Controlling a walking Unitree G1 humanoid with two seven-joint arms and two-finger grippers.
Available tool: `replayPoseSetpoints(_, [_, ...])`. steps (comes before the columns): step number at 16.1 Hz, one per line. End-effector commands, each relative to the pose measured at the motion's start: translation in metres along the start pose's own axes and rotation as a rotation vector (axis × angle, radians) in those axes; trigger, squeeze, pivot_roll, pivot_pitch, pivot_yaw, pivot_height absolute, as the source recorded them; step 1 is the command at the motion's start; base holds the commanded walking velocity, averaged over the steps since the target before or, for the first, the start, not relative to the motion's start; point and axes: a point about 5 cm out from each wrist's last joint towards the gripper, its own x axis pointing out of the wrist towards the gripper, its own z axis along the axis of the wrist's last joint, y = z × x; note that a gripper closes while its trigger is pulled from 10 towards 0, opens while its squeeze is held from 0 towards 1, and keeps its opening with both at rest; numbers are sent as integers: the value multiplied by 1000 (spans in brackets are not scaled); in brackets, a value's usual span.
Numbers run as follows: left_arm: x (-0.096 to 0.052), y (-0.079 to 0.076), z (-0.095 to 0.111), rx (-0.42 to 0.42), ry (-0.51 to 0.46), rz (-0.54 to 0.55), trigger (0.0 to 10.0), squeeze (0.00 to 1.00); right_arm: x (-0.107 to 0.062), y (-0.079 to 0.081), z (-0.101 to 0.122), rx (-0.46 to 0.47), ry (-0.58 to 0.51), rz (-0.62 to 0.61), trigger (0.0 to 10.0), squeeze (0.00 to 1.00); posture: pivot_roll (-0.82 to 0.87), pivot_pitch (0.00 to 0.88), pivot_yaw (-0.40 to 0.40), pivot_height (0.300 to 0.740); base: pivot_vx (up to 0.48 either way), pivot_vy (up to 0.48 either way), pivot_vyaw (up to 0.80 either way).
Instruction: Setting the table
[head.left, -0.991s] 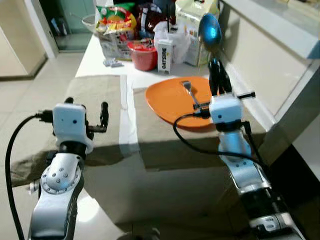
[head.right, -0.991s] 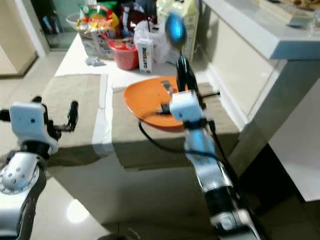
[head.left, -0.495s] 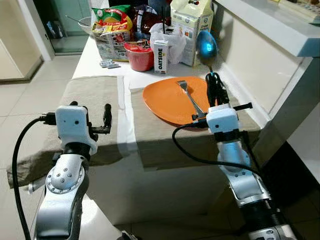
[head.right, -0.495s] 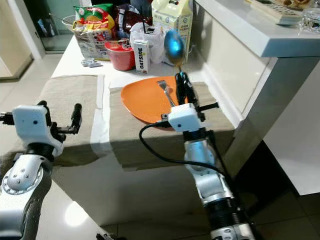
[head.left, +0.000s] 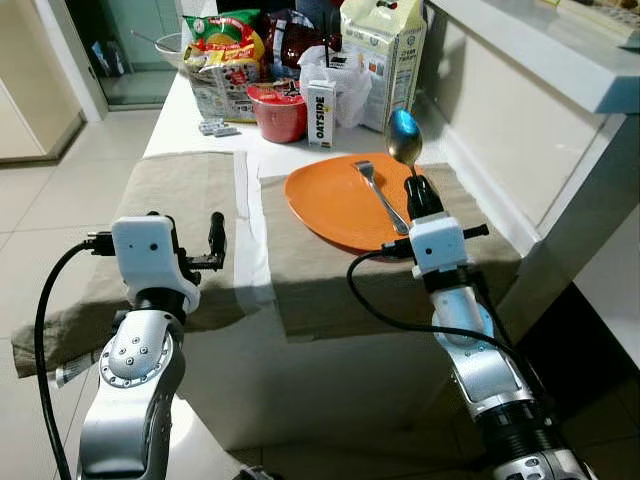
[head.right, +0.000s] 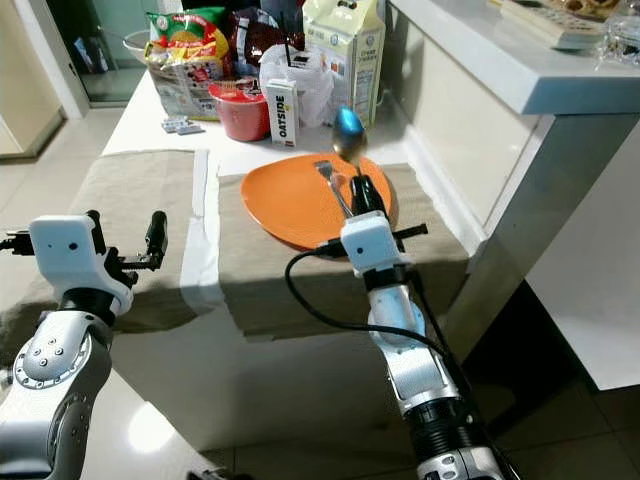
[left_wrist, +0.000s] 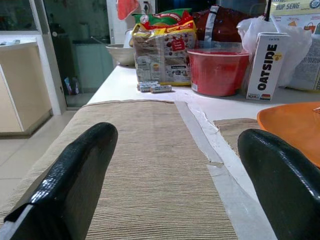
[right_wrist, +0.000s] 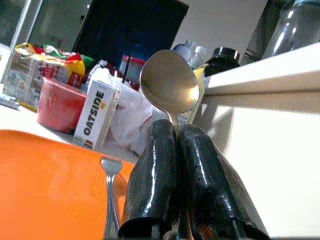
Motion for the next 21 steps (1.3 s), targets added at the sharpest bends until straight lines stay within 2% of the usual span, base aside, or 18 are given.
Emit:
replayPoseSetpoints(1, [1, 1, 2, 5, -2, 20, 10000, 0, 2, -4, -2, 17, 17, -12, 0, 78, -51, 3, 38, 740, 0, 0, 0])
replayPoseSetpoints(17, [8, 2, 5, 7, -21, 18, 10000, 0, 9, 1, -7, 51, 46, 11, 0, 78, -46, 0, 38, 740, 0, 0, 0])
replayPoseSetpoints(21, [9, 3, 5, 13, -21, 15, 10000, 0, 12, 3, -5, 91, 47, 14, 0, 86, -43, 0, 39, 740, 0, 0, 0])
